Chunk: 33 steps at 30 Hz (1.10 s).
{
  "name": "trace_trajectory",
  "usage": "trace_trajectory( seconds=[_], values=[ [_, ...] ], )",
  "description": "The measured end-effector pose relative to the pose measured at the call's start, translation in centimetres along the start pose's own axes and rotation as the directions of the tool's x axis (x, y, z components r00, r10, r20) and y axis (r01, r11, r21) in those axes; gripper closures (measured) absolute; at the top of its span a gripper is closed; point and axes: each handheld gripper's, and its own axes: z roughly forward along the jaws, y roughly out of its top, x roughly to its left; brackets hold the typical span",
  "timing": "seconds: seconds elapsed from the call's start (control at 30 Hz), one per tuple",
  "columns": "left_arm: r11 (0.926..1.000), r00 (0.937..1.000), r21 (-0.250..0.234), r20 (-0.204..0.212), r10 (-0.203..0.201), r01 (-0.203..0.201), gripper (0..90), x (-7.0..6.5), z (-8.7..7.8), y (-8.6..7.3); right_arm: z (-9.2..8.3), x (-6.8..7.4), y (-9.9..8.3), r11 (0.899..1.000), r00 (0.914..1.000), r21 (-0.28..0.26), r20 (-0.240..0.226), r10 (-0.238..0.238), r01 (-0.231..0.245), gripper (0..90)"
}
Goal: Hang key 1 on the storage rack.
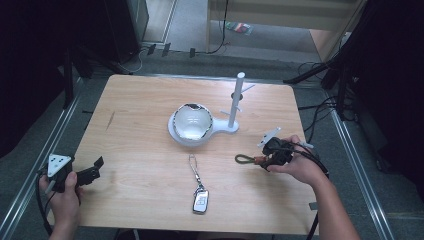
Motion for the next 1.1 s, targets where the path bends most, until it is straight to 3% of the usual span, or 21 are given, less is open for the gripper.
trace_trajectory(
  seconds=[0.37, 0.43, 0.57, 0.77, 0.9, 1.1],
  values=[
    [1.0000, 1.0000, 0.001, 0.001, 0.002, -0.002, 0.6, 0.0, 0.0, 0.0, 1.1, -0.2, 1.0, 0.992, 0.9926, 0.061, -0.054, -0.109, 0.112, 49.1],
    [1.0000, 1.0000, 0.001, 0.002, 0.002, -0.002, 0.6, 0.0, 0.0, 0.0, 1.1, -0.2, 1.1, 0.991, 0.9922, 0.065, -0.061, -0.109, 0.113, 49.9],
    [1.0000, 1.0000, 0.002, 0.001, 0.004, -0.004, 0.6, 0.0, 0.0, 0.0, 1.3, -0.4, 1.4, 0.983, 0.9861, 0.095, -0.068, -0.152, 0.158, 54.8],
    [1.0000, 1.0000, 0.004, 0.002, 0.006, -0.006, 0.6, 0.0, 0.0, 0.0, 1.5, -0.6, 1.7, 0.979, 0.9838, 0.122, -0.096, -0.152, 0.163, 55.3],
    [1.0000, 1.0000, 0.003, 0.001, 0.007, -0.007, 0.6, -0.1, 0.1, 0.0, 1.9, -0.5, 1.9, 0.971, 0.9790, 0.144, -0.095, -0.180, 0.193, 54.8],
    [1.0000, 1.0000, 0.004, 0.002, 0.007, -0.007, 0.6, -0.1, 0.1, 0.0, 1.9, -0.5, 2.0, 0.964, 0.9711, 0.147, -0.119, -0.207, 0.223, 66.2]
  ],
)
